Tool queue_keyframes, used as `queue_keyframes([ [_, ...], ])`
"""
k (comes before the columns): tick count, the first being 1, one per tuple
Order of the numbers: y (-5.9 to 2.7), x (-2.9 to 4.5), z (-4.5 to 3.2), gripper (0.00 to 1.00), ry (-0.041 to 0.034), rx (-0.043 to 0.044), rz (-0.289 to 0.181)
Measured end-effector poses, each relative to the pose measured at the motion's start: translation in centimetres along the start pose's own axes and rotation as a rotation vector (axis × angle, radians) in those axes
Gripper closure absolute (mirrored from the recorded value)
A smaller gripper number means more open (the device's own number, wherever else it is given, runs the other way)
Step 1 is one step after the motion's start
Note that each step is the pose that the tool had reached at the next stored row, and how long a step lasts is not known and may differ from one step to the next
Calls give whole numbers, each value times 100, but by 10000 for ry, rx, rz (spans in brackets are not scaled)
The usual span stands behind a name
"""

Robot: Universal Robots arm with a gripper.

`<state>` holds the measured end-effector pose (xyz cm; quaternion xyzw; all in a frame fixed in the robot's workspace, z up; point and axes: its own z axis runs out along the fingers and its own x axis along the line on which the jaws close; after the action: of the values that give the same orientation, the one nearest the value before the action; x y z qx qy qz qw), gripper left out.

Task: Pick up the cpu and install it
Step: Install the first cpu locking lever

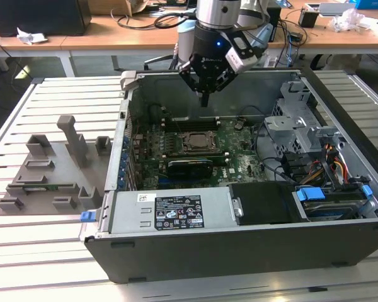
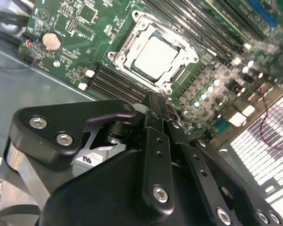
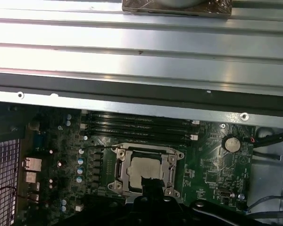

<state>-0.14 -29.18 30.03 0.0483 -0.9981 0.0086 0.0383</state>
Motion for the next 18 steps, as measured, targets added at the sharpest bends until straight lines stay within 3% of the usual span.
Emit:
queue_keyframes([
  [6, 1, 2, 0, 89, -1, 2, -28],
  [18, 11, 105, 16, 89, 0, 2, -29],
])
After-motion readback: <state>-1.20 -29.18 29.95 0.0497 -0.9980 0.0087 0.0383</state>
